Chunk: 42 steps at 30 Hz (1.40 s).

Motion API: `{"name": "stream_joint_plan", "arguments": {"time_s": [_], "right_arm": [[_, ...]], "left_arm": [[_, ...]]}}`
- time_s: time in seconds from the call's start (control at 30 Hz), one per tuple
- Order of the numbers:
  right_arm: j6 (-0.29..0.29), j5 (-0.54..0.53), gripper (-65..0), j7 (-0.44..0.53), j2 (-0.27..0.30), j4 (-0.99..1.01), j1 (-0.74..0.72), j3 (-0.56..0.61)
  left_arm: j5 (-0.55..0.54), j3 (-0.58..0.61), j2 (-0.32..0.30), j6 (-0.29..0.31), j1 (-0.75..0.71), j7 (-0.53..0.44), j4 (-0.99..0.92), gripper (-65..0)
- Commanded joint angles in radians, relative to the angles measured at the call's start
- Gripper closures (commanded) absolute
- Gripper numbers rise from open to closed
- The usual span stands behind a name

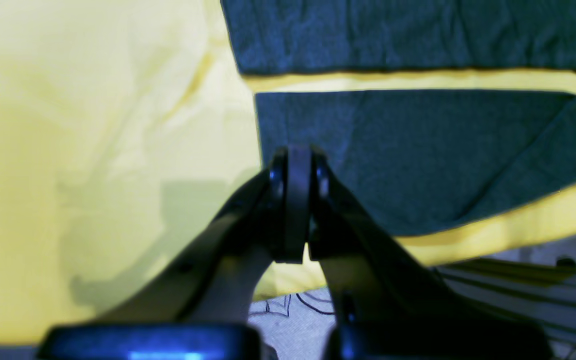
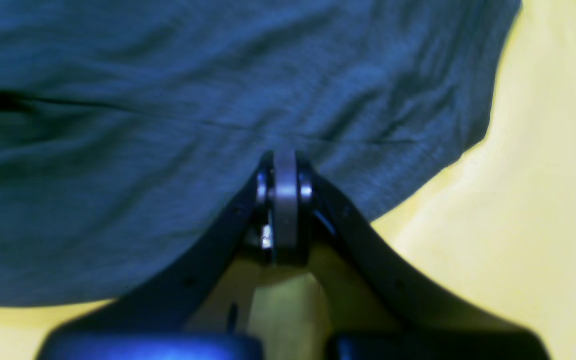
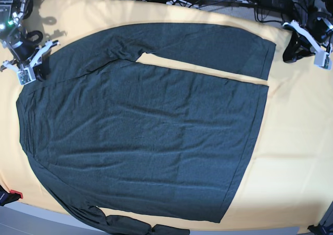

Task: Fold the T-shirt properly
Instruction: 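Move right gripper to the shirt shoulder, left gripper to the sleeve cuff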

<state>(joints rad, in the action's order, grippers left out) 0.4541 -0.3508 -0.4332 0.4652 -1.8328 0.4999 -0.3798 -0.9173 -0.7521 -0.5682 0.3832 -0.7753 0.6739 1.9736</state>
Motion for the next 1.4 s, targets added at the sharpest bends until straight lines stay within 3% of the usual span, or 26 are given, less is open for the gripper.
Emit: {"name": "stream_joint_plan", "arguments": {"time_s": [0.0,0.03,0.17,0.23,0.33,0.53,0.87,1.23,1.37], "right_arm": [[-0.008,-0.007,0.0,0.018,0.017,-0.004,-0.002,-0.004],[-0.009,-0.008,0.0,0.018,0.017,0.005,-0.002,-0.004],[-0.008,-0.008,0.0,0.019,0.017,0.021,-0.001,-0.004],[-0.007,-0.008,0.0,0.018,0.017,0.021,0.004,-0.004],[-0.002,-0.012,0.0,0.010,0.017,0.021,0.010,-0.004],[0.017,-0.015,0.0,0.011,0.017,0.021,0.006,-0.004],[-0.027,-0.011,0.0,0.034,0.017,0.023,-0.005,-0.004],[-0.010,0.029,0.0,0.037,0.017,0.204,-0.082,0.101],[-0.012,0.041,0.0,0.025,0.017,0.208,-0.081,0.112]], "left_arm": [[-0.003,-0.010,-0.016,-0.017,-0.005,-0.023,0.009,0.0],[0.005,-0.010,-0.016,-0.038,-0.005,-0.024,0.009,0.0],[0.068,-0.010,-0.013,-0.106,0.036,-0.045,0.008,-24.3],[0.087,-0.010,-0.013,-0.163,0.074,-0.044,0.007,-30.8],[0.098,-0.010,-0.014,-0.197,0.120,-0.035,-0.006,-30.8],[0.039,-0.007,-0.014,-0.192,0.144,-0.003,-0.082,-30.8],[-0.046,0.075,-0.031,-0.034,0.212,0.016,-0.231,-30.8],[-0.030,0.161,-0.030,-0.027,0.241,0.016,-0.231,-30.8],[-0.032,0.167,-0.030,-0.027,0.241,0.061,-0.231,-30.8]]}}
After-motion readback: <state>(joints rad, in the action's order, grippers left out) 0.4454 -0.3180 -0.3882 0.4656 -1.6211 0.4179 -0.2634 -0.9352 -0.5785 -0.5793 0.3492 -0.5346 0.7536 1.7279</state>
